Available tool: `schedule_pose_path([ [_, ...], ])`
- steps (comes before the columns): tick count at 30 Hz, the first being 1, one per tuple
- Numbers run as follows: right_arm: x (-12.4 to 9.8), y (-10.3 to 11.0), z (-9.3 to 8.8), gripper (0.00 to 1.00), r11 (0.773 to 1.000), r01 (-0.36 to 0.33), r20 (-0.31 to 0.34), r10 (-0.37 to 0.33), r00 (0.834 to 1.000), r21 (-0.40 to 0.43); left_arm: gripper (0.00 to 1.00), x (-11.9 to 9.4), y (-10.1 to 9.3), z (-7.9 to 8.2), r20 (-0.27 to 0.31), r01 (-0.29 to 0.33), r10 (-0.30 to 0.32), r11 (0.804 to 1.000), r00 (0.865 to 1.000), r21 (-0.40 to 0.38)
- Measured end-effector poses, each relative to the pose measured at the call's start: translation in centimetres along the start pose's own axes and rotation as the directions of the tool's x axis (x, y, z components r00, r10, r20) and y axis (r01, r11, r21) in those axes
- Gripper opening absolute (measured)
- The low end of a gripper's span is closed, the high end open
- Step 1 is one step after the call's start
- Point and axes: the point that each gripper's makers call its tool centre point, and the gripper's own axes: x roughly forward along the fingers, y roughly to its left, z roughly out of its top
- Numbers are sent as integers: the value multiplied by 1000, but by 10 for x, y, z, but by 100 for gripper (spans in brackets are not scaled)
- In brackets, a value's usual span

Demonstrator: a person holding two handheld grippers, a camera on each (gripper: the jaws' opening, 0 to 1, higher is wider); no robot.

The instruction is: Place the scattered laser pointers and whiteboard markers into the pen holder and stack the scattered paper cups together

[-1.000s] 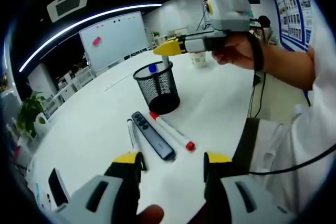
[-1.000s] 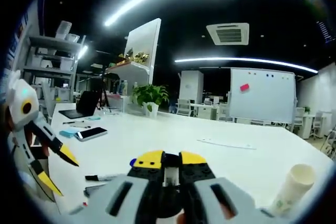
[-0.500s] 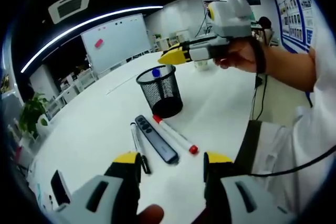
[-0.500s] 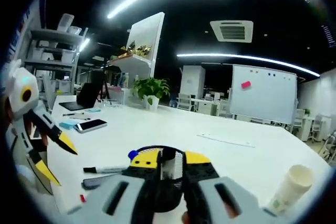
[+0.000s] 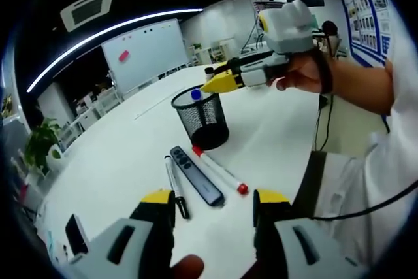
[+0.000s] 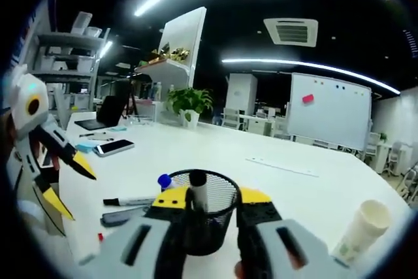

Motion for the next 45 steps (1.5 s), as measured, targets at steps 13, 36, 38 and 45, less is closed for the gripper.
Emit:
schedule_pose_path([
  [13, -2, -3, -1, 34, 1000, 6, -4, -6, 1000, 3, 49, 2, 1, -2, -9, 4, -4, 1000, 1000, 3],
  [36, -8, -5, -3, 34, 1000, 8, 1, -8, 1000, 28, 49, 2, -1, -3, -21, 5, -5, 1000, 1000, 7],
  [38, -8, -4, -3, 34, 1000, 6, 0, -6, 1000, 28, 49, 2, -2, -3, -21, 6, -6, 1000, 1000, 8],
  [45, -10, -3, -5, 34, 999, 2, -5, -2, 1000, 34, 49, 2, -2, -3, -21, 4, -4, 1000, 1000, 10],
])
